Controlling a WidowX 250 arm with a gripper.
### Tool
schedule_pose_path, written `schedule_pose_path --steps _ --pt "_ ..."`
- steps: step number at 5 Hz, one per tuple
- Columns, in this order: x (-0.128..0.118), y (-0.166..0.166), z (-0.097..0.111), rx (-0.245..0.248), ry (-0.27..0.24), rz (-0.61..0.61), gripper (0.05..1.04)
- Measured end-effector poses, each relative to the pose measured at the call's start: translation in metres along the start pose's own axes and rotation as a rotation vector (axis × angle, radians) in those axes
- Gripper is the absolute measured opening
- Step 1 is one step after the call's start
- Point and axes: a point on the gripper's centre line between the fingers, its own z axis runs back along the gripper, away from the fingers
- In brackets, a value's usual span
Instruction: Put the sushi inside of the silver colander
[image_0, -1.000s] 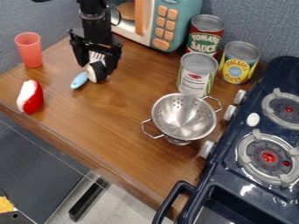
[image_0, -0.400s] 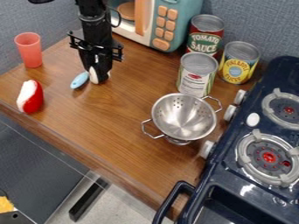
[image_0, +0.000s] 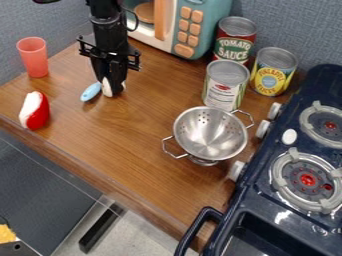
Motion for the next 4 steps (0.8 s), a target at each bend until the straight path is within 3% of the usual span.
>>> schedule_pose_path --steps 1,2,3,4 --pt "0.008 -0.009 0.061 -0.071 -0.137 -0.060 0.359" --pt "0.002 -0.022 0.101 -0.135 -0.236 -0.172 0.359" --pt "-0.009 -0.034 0.107 -0.165 -0.237 -0.266 0.359" --pt "-0.016 -0.058 0.096 -0.119 -0.180 -0.416 0.359"
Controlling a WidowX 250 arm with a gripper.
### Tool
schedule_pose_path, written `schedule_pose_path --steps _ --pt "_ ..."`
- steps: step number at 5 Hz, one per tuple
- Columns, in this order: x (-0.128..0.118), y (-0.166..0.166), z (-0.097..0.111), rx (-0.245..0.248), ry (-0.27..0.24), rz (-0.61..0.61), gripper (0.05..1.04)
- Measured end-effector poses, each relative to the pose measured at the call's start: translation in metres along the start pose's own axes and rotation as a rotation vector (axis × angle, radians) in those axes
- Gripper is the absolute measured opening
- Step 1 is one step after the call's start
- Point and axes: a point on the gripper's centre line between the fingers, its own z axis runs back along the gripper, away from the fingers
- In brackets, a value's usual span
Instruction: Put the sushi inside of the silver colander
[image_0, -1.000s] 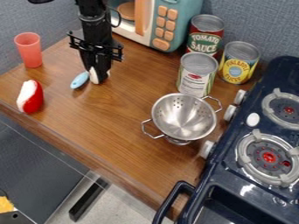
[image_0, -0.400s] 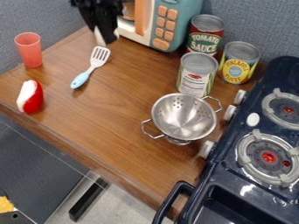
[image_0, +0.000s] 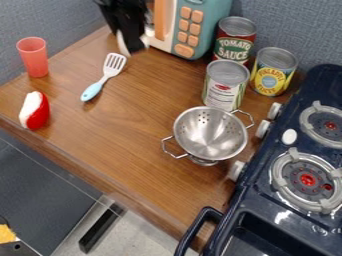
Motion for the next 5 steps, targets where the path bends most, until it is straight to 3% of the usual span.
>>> schedule_pose_path --steps 1,2,3,5 --pt "0.003 -0.023 -0.010 0.008 0.054 -0.196 0.354" --pt "-0.003 -0.055 -0.024 -0.042 0.097 -0.341 0.349" --pt "0.000 -0.072 -0.016 -0.087 0.079 -0.401 0.336" --pt "0.004 -0.086 -0.030 -0.120 0.082 -0.466 0.336"
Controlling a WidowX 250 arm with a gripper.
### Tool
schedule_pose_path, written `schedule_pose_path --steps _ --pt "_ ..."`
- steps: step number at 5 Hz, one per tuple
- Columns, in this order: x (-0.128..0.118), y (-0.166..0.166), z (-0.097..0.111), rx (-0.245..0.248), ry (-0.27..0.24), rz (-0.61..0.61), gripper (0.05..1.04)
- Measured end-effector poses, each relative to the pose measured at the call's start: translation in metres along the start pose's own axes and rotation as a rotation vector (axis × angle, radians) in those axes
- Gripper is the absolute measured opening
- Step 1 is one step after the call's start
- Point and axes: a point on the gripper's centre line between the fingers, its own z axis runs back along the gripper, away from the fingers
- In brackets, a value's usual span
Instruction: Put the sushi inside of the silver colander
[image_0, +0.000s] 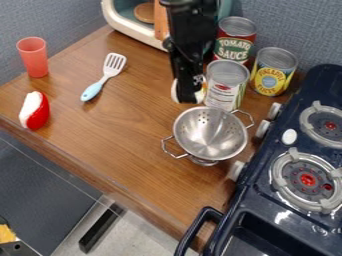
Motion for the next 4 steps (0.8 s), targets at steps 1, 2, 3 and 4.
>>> schedule_pose_path --steps 1,2,3,4 --pt "0.001 0.004 -0.007 0.008 0.001 -0.015 0.336" --pt "0.002 0.006 -0.011 0.038 0.011 -0.006 0.411" --pt "0.000 0.014 -0.010 0.035 -0.040 0.101 0.729" --pt "-0.008 0.022 -0.011 0.006 -0.075 0.170 0.986"
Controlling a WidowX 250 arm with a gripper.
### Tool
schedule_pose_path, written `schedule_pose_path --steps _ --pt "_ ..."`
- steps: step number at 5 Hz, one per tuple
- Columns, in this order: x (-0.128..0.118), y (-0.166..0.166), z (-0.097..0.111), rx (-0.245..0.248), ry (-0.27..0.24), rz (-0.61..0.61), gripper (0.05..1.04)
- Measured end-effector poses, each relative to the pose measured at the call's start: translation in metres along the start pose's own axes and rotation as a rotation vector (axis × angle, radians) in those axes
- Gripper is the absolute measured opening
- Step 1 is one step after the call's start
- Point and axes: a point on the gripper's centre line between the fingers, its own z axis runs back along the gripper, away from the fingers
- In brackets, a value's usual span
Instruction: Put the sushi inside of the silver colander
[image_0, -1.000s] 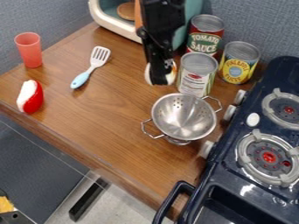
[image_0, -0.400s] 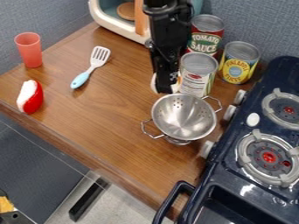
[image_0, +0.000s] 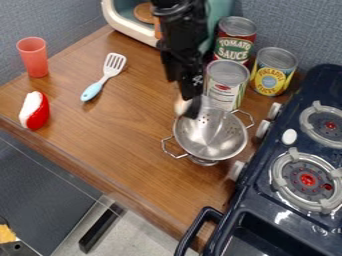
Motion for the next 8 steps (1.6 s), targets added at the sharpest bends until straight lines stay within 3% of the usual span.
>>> schedule_pose_path --steps 3,4,5,6,7,8 --pt "-0.007 0.008 0.002 -0.004 -0.017 0.052 0.999" --pt "-0.022 0.029 0.008 0.039 -0.014 0.159 0.999" --pt "-0.024 0.037 0.006 0.050 0.003 0.186 0.999" --pt "-0.032 0.052 0.007 0.156 0.038 0.288 0.999" --pt "-0.039 0.069 0.002 0.204 0.073 0.377 0.999" --pt "-0.043 0.084 -0.003 0.315 0.117 0.453 0.999"
